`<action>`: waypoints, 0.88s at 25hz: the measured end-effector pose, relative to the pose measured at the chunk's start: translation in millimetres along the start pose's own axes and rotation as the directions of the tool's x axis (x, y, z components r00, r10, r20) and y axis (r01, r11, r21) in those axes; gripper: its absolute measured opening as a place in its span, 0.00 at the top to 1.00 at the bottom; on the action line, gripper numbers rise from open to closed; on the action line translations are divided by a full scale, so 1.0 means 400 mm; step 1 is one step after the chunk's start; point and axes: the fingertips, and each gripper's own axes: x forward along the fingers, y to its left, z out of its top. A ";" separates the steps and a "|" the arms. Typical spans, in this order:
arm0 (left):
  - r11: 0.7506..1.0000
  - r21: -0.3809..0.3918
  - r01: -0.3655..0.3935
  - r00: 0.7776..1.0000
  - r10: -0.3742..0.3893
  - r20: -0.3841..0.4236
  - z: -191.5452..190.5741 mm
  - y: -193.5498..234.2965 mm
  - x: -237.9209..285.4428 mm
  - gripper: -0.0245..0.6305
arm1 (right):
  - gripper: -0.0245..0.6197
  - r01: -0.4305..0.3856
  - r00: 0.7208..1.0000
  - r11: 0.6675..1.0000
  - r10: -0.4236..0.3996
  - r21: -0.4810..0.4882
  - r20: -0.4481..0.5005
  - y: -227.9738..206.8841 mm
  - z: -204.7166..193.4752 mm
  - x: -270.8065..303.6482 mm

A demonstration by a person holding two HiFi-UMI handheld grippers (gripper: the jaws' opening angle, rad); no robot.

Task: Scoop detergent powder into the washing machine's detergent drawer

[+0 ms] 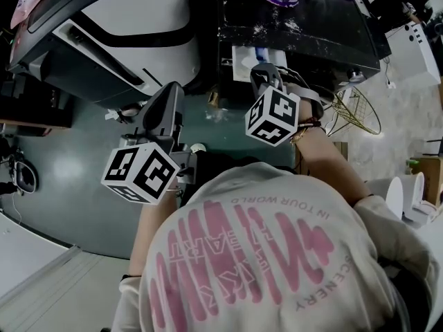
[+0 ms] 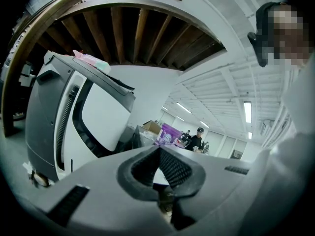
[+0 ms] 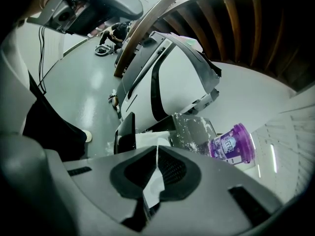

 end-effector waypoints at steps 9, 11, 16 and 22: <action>1.000 0.029 -0.008 1.000 0.009 -0.014 -0.005 -0.001 -0.011 0.96 | 0.95 0.023 1.000 0.999 -0.023 0.026 0.016 -0.009 0.009 -0.008; 0.999 0.034 -0.007 1.000 0.007 -0.016 -0.005 -0.002 -0.012 0.96 | 0.95 0.011 1.000 0.996 -0.014 0.094 0.027 -0.012 0.010 -0.011; 0.999 0.053 -0.008 1.000 0.009 -0.023 -0.009 -0.003 -0.007 0.96 | 0.95 -0.057 0.996 0.925 0.025 0.376 0.088 -0.030 0.004 -0.020; 0.999 0.052 0.003 1.000 -0.002 -0.025 -0.002 -0.016 0.005 0.96 | 0.95 -0.108 0.989 0.820 0.033 0.562 0.142 -0.051 -0.010 -0.033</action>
